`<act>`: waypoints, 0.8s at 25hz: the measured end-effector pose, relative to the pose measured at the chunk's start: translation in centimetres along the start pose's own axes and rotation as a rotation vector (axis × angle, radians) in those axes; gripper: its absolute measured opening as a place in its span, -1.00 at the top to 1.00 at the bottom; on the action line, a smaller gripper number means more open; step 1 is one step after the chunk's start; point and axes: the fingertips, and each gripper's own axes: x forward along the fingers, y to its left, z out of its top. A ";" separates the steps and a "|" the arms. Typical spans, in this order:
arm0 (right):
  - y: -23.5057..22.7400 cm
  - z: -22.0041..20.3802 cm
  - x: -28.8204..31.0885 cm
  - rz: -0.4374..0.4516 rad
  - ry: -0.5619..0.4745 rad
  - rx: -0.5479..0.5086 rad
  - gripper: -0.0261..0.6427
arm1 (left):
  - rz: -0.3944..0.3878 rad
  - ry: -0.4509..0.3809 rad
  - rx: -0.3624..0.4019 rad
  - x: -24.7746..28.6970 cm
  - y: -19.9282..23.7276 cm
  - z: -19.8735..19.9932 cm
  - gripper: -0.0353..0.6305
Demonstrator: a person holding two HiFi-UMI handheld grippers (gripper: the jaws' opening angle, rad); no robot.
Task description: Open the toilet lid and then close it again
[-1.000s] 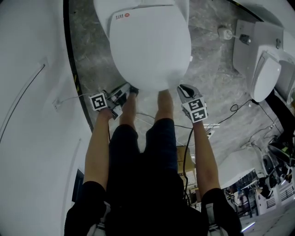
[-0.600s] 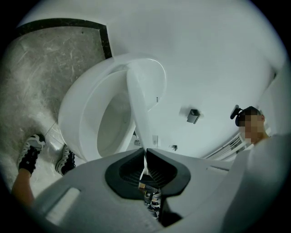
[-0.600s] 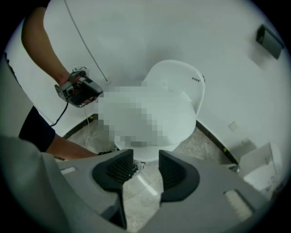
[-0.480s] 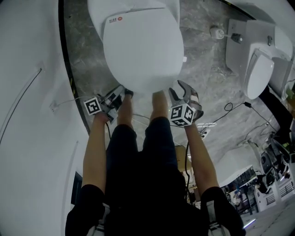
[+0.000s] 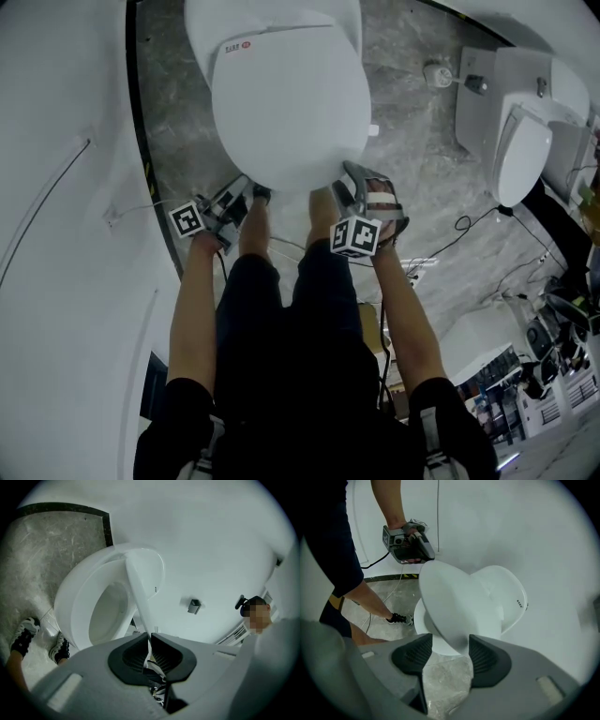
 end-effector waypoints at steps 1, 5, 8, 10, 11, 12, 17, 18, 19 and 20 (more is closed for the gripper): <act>-0.2 0.2 -0.1 -0.014 -0.010 -0.007 0.18 | -0.007 -0.007 0.002 0.0 -0.3 0.1 0.82; -1.7 1.4 -1.4 -0.063 -0.042 -0.054 0.35 | -0.026 -0.038 0.002 0.2 -1.7 0.6 0.82; -2.6 1.8 -2.4 -0.100 -0.059 -0.088 0.49 | -0.033 -0.054 0.005 0.4 -2.8 0.7 0.82; -3.0 1.9 -2.8 -0.118 -0.068 -0.118 0.53 | -0.026 -0.051 0.007 0.5 -3.3 0.8 0.82; -3.1 2.0 -3.0 -0.118 -0.071 -0.132 0.54 | -0.020 -0.048 0.003 0.5 -3.4 0.8 0.82; -3.2 2.0 -3.0 -0.111 -0.074 -0.142 0.54 | -0.012 -0.043 -0.001 0.6 -3.5 0.8 0.82; -3.6 2.2 -3.5 -0.069 -0.098 -0.141 0.55 | -0.017 -0.031 -0.002 0.7 -4.0 0.9 0.82; -3.8 2.3 -3.6 -0.066 -0.102 -0.137 0.55 | -0.019 -0.037 0.002 0.8 -4.3 1.0 0.82; -4.0 2.3 -3.8 -0.062 -0.105 -0.133 0.55 | -0.013 -0.043 0.011 0.8 -4.5 1.0 0.82; -4.1 2.4 -3.9 -0.057 -0.107 -0.130 0.55 | 0.002 -0.050 0.028 0.8 -4.7 1.0 0.82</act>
